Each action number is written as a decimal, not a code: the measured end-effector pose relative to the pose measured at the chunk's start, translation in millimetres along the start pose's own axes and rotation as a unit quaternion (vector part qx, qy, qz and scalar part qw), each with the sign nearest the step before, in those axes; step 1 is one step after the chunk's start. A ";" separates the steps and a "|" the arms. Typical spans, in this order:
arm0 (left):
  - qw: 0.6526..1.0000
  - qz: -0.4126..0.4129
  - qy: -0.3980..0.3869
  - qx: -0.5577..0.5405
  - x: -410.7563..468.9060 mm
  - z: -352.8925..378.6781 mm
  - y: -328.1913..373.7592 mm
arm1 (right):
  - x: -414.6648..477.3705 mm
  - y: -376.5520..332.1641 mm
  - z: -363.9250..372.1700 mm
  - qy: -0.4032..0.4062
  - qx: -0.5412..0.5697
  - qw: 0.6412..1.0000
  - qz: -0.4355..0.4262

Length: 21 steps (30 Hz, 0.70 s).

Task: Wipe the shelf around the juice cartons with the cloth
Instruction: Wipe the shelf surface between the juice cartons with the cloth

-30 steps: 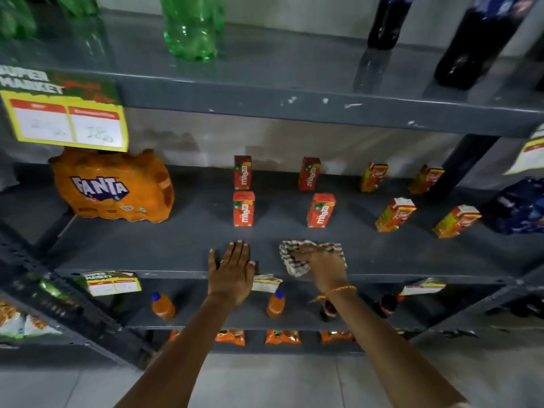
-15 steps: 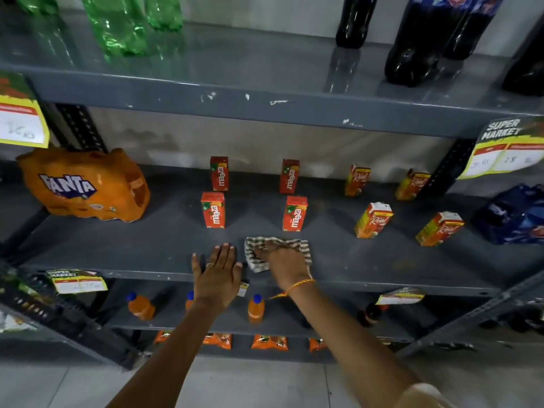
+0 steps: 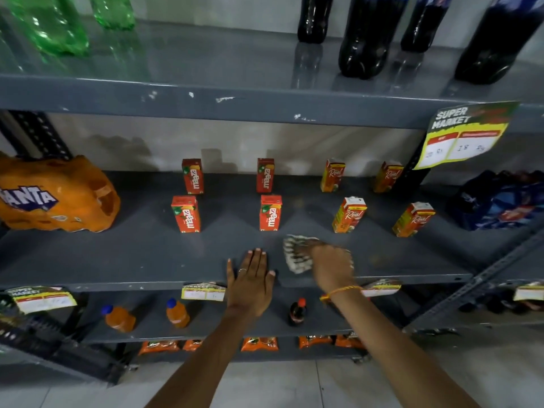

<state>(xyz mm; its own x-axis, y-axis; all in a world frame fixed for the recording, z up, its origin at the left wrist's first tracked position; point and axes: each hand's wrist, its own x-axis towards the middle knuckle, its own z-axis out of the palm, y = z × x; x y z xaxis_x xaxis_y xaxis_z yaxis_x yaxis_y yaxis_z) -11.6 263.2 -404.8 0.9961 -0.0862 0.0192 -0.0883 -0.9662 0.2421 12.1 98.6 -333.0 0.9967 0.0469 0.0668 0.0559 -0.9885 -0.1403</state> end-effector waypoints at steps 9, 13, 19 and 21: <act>0.999 -0.008 0.039 -0.011 3.2 10.6 16.9 | 20.9 66.8 37.2 -0.057 -0.053 0.994 -0.082; 1.000 -0.012 0.008 -0.011 7.9 13.4 38.4 | 4.5 128.3 7.1 -0.080 -0.045 0.995 -0.043; 1.000 0.019 0.006 -0.014 14.3 20.3 69.5 | 13.2 136.9 -12.0 -0.076 -0.077 0.994 -0.035; 0.999 0.016 0.011 -0.027 17.4 22.1 80.3 | 23.8 116.7 1.3 -0.079 -0.056 0.992 -0.080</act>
<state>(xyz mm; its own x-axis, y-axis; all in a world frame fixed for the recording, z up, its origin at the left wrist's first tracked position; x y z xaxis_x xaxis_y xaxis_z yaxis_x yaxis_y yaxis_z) -1.4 178.7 -406.5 0.9926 -0.1105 0.0496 -0.1202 -0.9484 0.2934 42.4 -15.5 -349.1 0.9730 0.2170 -0.0782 0.2153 -0.9761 -0.0300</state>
